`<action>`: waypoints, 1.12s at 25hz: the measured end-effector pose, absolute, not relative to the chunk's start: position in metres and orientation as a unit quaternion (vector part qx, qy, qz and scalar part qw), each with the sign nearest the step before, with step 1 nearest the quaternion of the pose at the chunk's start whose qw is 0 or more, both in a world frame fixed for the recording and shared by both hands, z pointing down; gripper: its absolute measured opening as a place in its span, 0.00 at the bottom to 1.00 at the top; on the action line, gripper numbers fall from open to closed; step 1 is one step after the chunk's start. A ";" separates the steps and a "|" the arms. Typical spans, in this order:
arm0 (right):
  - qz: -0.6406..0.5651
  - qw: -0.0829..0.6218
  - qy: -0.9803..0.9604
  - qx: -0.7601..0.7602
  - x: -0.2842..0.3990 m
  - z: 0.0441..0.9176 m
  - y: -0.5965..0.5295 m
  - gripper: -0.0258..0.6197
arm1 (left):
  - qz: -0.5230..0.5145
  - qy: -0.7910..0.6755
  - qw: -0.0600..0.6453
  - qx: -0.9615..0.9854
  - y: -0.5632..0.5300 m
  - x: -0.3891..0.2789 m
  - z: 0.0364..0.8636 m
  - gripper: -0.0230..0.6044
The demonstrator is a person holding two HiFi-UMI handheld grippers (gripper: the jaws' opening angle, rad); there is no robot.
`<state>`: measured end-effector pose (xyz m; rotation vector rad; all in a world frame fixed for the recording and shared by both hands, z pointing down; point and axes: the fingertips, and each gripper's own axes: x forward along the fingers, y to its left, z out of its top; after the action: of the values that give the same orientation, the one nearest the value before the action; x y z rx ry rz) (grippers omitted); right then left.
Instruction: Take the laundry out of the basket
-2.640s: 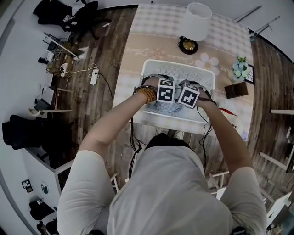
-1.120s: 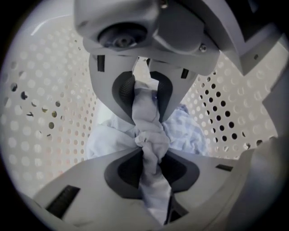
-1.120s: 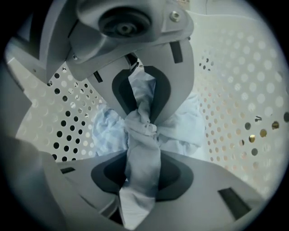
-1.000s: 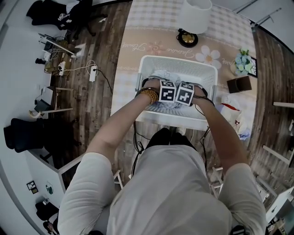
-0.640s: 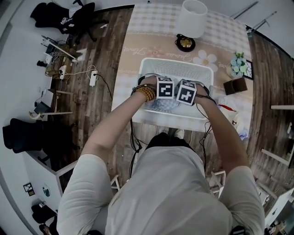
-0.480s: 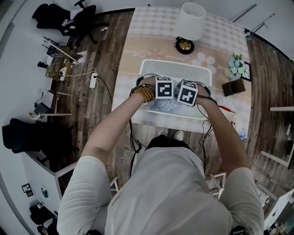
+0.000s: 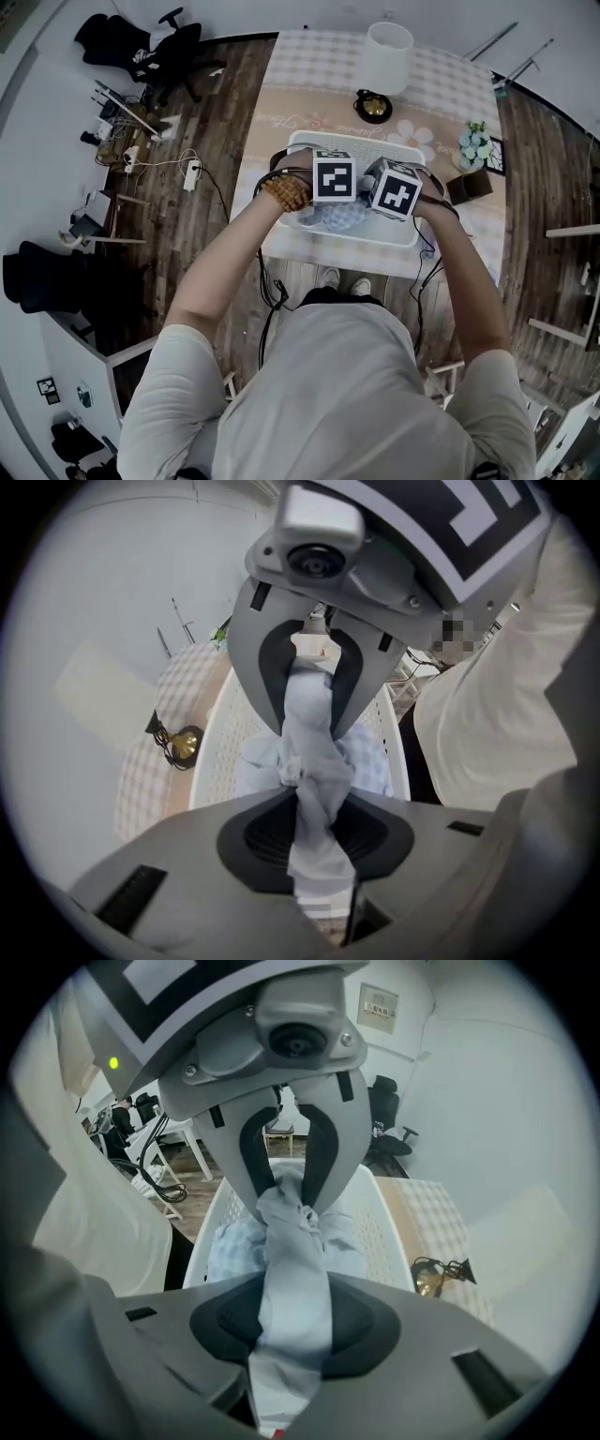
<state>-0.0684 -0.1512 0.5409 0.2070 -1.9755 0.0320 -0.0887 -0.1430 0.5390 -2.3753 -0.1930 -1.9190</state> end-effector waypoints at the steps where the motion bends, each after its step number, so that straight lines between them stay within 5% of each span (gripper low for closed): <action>1: 0.010 0.545 -0.833 0.090 -0.067 0.532 -0.152 0.30 | -0.625 -0.061 0.047 -0.777 -0.143 -0.087 0.530 0.23; 17: -0.007 0.531 -0.839 0.116 -0.050 0.469 -0.149 0.30 | -0.612 -0.056 0.078 -0.785 -0.143 -0.072 0.467 0.23; 28: 0.036 0.540 -0.822 0.176 0.024 0.460 -0.135 0.30 | -0.595 -0.109 0.116 -0.788 -0.134 0.000 0.460 0.23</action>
<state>0.0240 -0.1348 0.4598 0.4174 -1.9536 0.0855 -0.0002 -0.1336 0.4597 -2.3080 -0.3188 -1.7419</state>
